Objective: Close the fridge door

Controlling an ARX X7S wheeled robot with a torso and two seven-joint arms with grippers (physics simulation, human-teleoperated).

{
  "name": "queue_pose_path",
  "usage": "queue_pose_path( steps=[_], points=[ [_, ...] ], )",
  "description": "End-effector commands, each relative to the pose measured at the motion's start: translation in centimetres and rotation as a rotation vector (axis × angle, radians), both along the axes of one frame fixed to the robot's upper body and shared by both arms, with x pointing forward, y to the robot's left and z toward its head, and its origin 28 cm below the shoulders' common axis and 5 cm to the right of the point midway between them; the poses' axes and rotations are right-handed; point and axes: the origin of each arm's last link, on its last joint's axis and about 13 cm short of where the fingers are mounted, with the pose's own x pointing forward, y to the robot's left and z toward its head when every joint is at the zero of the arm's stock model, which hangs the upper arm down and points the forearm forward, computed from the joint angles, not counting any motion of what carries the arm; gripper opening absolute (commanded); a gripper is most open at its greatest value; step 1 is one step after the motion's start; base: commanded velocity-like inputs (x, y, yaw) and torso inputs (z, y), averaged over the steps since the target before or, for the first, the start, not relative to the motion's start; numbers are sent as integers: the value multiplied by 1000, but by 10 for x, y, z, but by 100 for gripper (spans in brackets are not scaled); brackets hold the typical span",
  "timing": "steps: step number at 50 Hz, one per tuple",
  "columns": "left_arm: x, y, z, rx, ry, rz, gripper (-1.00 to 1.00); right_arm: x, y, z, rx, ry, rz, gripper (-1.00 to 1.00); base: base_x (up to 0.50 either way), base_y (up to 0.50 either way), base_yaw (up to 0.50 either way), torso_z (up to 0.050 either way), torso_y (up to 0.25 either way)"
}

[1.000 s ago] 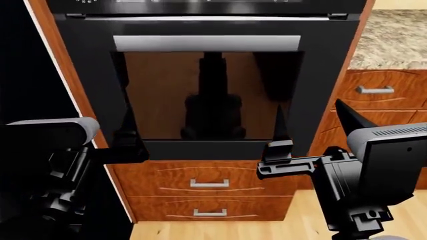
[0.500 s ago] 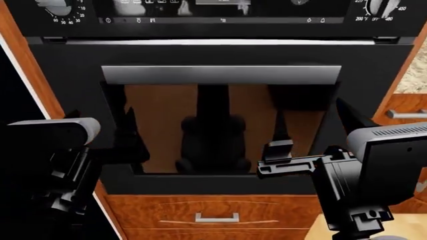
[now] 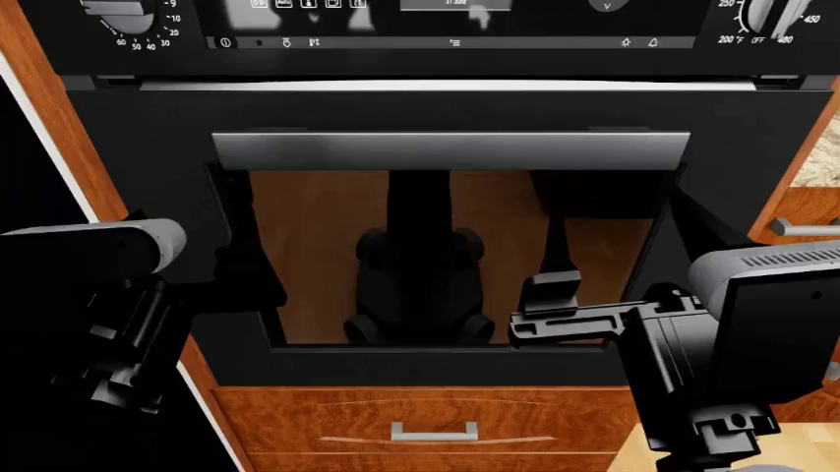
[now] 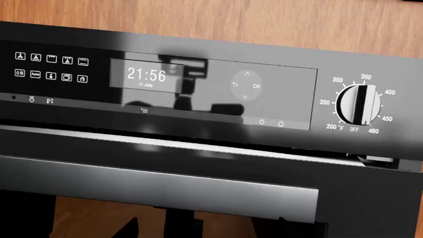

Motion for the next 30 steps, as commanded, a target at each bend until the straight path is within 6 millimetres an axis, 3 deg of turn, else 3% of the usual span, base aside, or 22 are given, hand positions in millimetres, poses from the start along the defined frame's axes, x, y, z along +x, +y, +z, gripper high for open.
queue_pose_path(
  steps=[1, 20, 24, 30],
  points=[
    [2, 2, 3, 2, -5, 24, 100, -1, -1, 1, 1, -6, -7, 100, 0, 0, 0, 0, 0],
    [21, 14, 5, 2, 8, 103, 100, -1, -2, 1, -1, -7, -14, 100, 0, 0, 0, 0, 0],
    [27, 24, -4, 21, 11, 133, 100, -1, -2, 1, 0, -6, -16, 100, 0, 0, 0, 0, 0],
    [31, 30, 0, 12, 22, 166, 100, 0, -2, 0, -1, -1, -20, 100, 0, 0, 0, 0, 0]
  ],
)
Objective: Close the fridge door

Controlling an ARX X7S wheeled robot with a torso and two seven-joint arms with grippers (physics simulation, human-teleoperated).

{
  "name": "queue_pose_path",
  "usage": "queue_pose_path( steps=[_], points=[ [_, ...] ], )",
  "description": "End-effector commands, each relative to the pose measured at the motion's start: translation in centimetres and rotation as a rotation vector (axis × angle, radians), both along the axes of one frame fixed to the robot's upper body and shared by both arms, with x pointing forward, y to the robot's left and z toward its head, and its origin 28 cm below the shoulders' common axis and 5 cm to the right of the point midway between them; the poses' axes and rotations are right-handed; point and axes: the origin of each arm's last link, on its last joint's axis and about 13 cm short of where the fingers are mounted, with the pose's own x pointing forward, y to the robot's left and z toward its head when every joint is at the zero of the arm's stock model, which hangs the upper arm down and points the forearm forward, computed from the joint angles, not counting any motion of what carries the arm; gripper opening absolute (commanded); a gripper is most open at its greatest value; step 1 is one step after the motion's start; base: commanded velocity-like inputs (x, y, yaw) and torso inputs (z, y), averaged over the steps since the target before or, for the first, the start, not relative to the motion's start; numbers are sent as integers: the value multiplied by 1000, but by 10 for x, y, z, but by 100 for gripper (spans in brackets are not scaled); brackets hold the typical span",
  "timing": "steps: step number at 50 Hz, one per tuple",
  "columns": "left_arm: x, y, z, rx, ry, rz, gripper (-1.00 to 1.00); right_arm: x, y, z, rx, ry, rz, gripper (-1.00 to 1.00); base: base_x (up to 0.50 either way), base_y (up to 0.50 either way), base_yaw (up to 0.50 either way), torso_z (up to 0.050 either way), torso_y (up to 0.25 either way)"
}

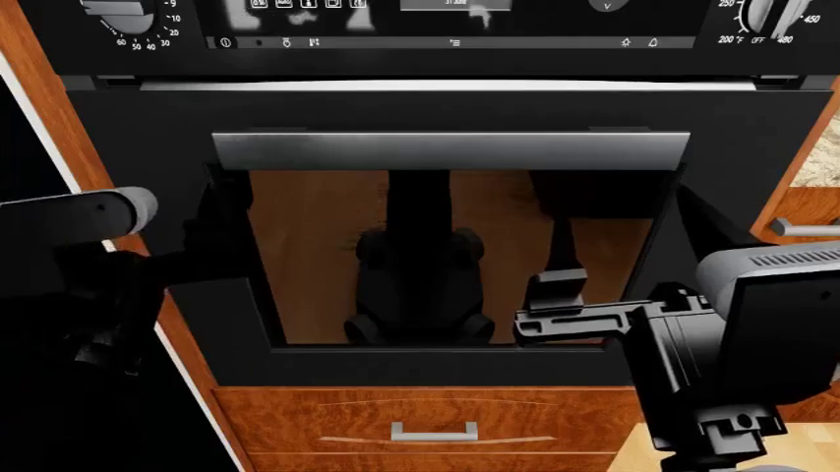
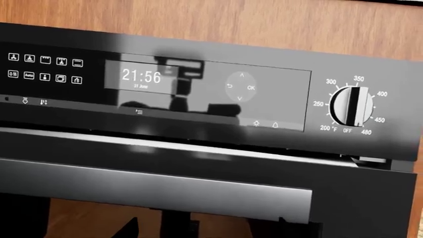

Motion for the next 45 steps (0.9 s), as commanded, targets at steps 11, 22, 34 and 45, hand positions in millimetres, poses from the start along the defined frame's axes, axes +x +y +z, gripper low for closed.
queue_pose_path(
  steps=[11, 22, 34, 45],
  points=[
    [2, 19, 5, -9, 22, 63, 100, -3, -3, 4, 5, -10, -17, 100, 0, 0, 0, 0, 0],
    [2, 30, 3, -20, 27, 91, 100, -3, -4, 3, 7, -7, -24, 100, 0, 0, 0, 0, 0],
    [11, 39, 1, -31, 39, 130, 100, -2, -5, 4, 6, -8, -25, 100, 0, 0, 0, 0, 0],
    [12, 46, 0, -39, 48, 154, 100, -3, -5, 4, 5, -9, -27, 100, 0, 0, 0, 0, 0]
  ],
)
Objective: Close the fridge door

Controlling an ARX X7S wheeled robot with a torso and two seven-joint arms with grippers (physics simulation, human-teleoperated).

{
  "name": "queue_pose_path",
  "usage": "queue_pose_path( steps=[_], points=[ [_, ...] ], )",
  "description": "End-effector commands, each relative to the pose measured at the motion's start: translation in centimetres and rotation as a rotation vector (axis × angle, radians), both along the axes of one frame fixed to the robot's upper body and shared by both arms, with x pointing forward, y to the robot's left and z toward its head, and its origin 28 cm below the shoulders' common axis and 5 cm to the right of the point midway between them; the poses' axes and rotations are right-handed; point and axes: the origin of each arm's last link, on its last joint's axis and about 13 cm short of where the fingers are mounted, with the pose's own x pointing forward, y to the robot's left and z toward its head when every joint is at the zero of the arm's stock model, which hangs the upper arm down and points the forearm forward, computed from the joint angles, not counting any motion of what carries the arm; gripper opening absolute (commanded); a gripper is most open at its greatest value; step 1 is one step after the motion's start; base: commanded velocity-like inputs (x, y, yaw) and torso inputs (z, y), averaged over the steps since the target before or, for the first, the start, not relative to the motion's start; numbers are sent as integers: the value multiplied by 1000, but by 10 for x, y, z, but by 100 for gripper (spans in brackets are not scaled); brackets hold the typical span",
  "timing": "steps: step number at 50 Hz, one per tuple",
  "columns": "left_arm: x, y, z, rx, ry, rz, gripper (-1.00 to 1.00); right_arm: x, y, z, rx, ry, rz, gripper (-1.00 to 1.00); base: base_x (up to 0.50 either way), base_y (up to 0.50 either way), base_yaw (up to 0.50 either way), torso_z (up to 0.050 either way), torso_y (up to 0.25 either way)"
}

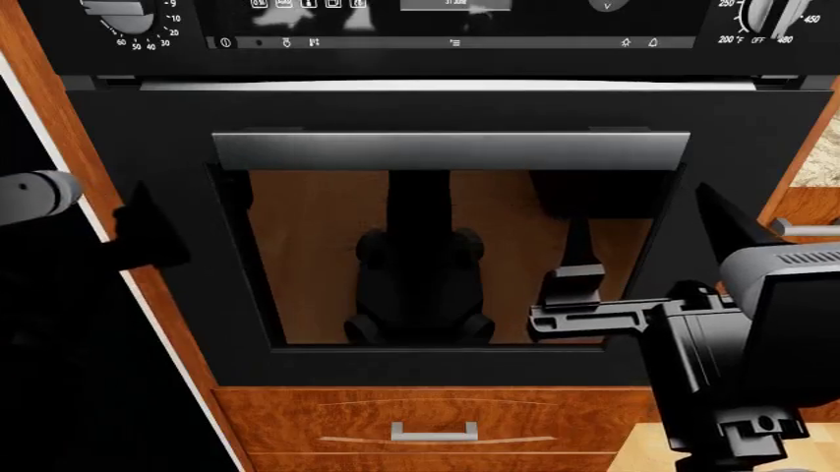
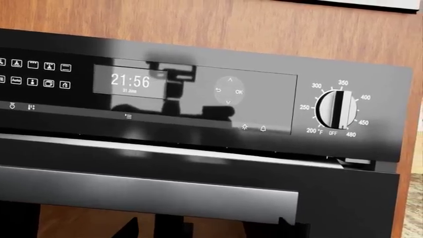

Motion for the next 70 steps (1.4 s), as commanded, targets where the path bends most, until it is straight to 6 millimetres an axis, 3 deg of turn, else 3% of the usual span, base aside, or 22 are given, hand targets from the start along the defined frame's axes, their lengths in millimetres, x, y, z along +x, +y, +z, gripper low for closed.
queue_pose_path(
  steps=[1, 25, 41, 49, 61, 70],
  points=[
    [3, 8, -2, -8, 12, 29, 100, 0, 0, 0, -1, -1, -1, 100, 0, 0, 0, 0, 0],
    [-15, 31, -5, -13, 15, 52, 100, 1, -1, -3, 3, 11, -10, 100, 0, 0, 0, 0, 0],
    [-35, 45, 4, 19, -72, -5, 100, 2, -2, -3, 3, 13, -15, 100, 0, 0, 0, 0, 0],
    [-35, 51, -7, 91, -99, -43, 100, 2, -2, -3, 1, 12, -15, 100, 0, 0, 0, 0, 0],
    [-18, 61, -28, 157, -102, -10, 100, 2, -1, -4, -1, 16, -15, 100, 0, 0, 0, 0, 0],
    [-19, 70, -35, 201, -120, -25, 100, 2, -1, -4, -2, 20, -13, 100, 0, 0, 0, 0, 0]
  ],
)
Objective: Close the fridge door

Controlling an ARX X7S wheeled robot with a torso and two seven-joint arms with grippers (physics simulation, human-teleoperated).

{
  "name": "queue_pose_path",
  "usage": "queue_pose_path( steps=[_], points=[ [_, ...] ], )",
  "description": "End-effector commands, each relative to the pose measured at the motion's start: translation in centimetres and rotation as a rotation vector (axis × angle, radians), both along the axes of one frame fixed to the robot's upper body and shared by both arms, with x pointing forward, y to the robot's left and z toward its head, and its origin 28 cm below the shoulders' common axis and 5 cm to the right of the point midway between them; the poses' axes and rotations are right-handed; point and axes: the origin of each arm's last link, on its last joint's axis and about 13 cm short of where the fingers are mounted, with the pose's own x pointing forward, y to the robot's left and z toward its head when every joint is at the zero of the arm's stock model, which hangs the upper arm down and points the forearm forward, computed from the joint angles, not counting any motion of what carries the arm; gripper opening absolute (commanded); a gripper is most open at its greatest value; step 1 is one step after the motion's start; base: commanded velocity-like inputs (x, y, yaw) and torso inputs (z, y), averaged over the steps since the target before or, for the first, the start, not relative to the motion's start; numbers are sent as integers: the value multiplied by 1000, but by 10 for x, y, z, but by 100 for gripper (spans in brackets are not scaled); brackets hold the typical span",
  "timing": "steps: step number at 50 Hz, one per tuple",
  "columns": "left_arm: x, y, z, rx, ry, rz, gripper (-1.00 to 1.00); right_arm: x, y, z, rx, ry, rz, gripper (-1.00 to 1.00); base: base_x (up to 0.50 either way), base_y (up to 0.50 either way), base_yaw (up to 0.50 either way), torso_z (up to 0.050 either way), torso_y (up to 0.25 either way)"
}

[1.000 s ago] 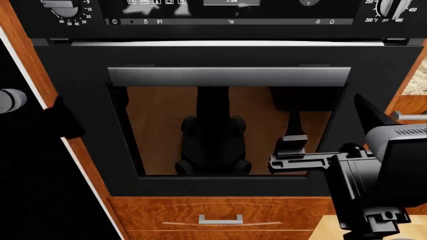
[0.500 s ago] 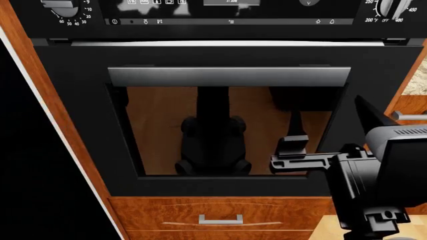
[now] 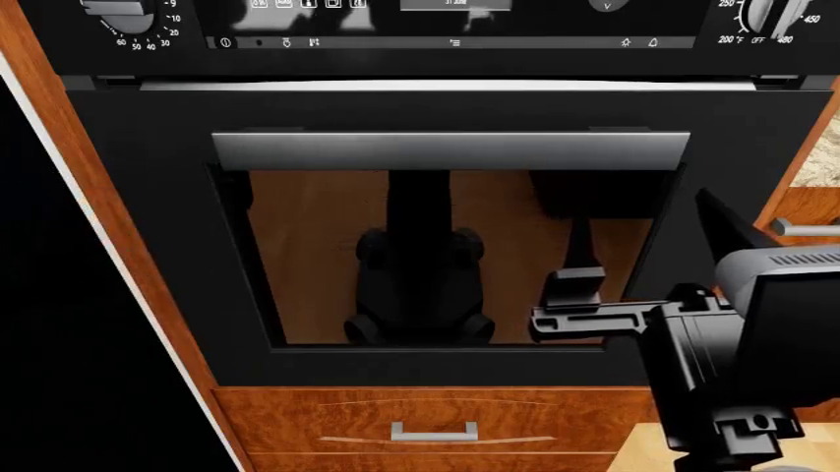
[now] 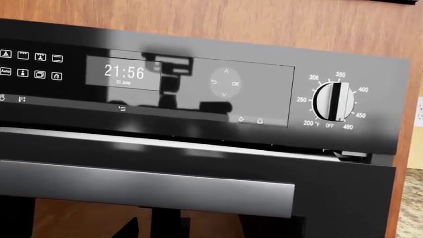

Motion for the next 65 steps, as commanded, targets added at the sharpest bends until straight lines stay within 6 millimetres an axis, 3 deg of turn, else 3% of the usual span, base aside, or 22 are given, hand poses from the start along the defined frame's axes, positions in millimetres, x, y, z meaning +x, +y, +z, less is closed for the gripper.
queue_pose_path(
  steps=[1, 15, 45, 51, 65],
  points=[
    [1, 10, -12, 74, -17, -15, 100, 0, 1, -1, -1, 3, 1, 100, 0, 0, 0, 0, 0],
    [1, 27, -23, 142, -28, -37, 100, 1, 0, -1, 2, 5, -1, 100, 0, 0, 0, 0, 0],
    [32, 55, -43, 129, 56, 58, 100, -1, 1, -1, 0, 2, -1, 100, 0, 0, 0, 0, 0],
    [36, 58, -37, 102, 67, 88, 100, 0, 1, -1, -1, 5, -1, 100, 0, 0, 0, 0, 0],
    [70, 74, -21, 58, 55, 154, 100, 1, 2, -3, -1, 11, 0, 100, 5, 0, -1, 0, 0]
  ],
)
